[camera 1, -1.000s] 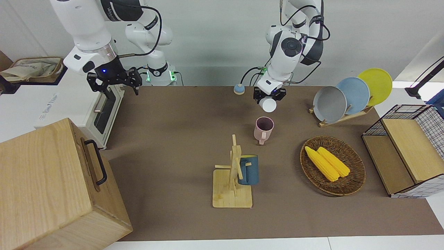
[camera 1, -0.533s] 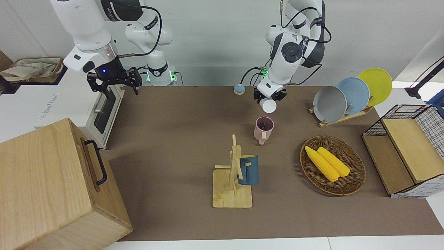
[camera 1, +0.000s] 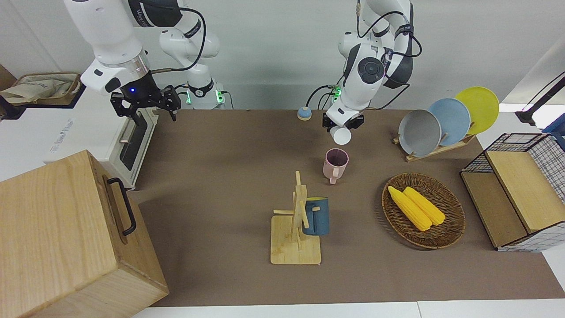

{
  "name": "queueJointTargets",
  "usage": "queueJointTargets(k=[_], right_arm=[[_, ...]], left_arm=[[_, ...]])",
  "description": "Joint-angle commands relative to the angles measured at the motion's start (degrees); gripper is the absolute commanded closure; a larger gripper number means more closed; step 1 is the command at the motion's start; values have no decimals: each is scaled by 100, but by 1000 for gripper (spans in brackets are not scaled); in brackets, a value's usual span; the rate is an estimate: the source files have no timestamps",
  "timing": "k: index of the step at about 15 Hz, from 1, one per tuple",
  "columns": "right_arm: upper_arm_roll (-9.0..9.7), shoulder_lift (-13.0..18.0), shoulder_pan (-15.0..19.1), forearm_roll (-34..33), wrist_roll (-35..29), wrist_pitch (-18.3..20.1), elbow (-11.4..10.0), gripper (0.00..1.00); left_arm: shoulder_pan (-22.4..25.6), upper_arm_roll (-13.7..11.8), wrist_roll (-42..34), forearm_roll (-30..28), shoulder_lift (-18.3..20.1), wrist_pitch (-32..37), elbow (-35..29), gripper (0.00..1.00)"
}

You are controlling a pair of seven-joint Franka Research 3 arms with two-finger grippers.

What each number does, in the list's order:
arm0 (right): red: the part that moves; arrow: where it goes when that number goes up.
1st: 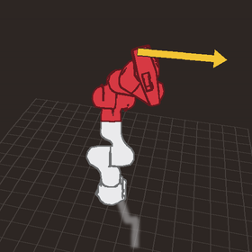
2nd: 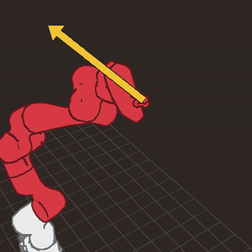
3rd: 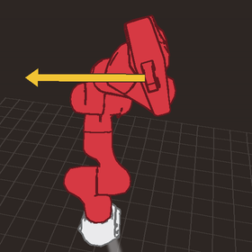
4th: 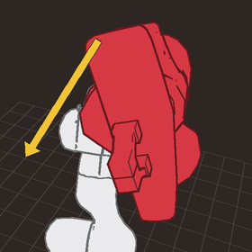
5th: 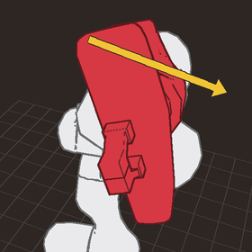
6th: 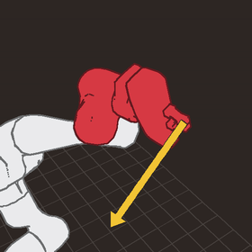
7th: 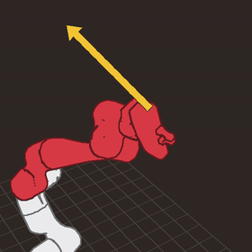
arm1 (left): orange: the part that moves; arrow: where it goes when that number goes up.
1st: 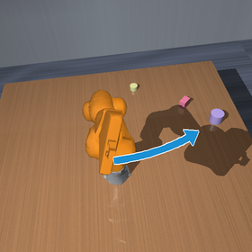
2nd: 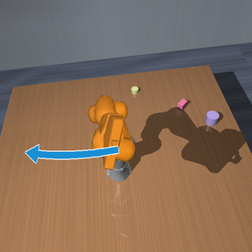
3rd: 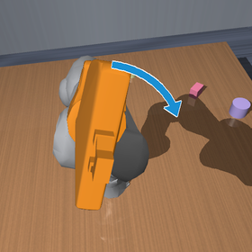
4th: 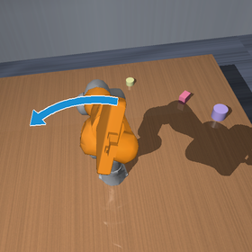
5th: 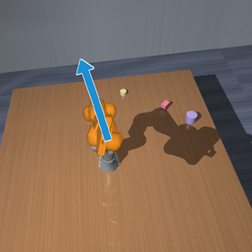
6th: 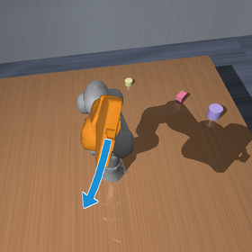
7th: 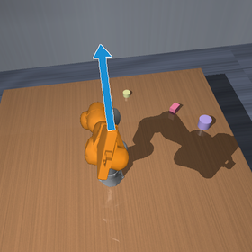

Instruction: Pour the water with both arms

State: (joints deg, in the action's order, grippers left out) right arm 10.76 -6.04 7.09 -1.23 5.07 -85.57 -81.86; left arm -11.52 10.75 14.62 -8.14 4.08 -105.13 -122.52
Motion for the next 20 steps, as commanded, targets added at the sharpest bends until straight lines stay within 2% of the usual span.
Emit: queueJointTargets(k=[1, 9, 20], right_arm=[[23, 51, 55, 97, 82, 14, -23, 11], [23, 51, 55, 97, 82, 14, -23, 11], [23, 51, 47, 97, 82, 14, -23, 11]], left_arm=[[19, -20, -55, 6, -4, 291, 219, 1000], [54, -55, -38, 6, 23, 634, 456, 1000], [54, -55, -38, 14, 75, 625, 404, 1000]])
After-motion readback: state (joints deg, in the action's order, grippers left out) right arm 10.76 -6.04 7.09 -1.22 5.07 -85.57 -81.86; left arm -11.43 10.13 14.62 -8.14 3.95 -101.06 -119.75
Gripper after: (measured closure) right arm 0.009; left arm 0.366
